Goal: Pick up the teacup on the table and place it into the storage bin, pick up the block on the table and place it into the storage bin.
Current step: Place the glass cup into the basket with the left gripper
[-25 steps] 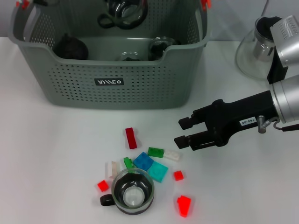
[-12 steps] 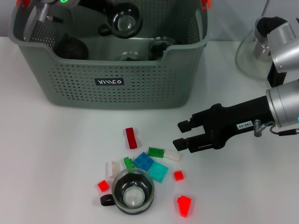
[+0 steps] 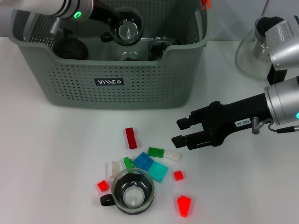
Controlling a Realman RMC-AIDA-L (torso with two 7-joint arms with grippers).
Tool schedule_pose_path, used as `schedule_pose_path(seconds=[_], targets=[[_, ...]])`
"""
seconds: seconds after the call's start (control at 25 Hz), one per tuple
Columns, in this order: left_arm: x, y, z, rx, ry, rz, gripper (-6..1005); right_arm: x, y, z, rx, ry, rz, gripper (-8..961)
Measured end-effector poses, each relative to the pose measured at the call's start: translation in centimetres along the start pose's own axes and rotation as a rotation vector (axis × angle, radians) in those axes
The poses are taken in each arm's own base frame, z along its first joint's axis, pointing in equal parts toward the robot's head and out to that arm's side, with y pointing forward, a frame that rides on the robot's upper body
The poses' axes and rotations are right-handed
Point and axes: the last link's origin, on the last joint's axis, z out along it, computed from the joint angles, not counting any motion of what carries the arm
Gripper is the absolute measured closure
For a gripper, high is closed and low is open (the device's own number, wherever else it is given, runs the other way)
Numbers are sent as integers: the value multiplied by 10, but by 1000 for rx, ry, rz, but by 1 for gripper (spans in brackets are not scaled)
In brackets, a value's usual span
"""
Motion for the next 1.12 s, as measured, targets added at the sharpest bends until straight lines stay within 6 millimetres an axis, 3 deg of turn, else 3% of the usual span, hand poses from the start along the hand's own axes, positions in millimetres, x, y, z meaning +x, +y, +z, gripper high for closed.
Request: schedule_pose_path(seconds=[0.36,1.12], targets=[[-3,14,7,0,-5,39,926,1,-1,1,3,0,2,343],[0,20,8,1,-4,75,908,1,-1,0,5,2,0,343]])
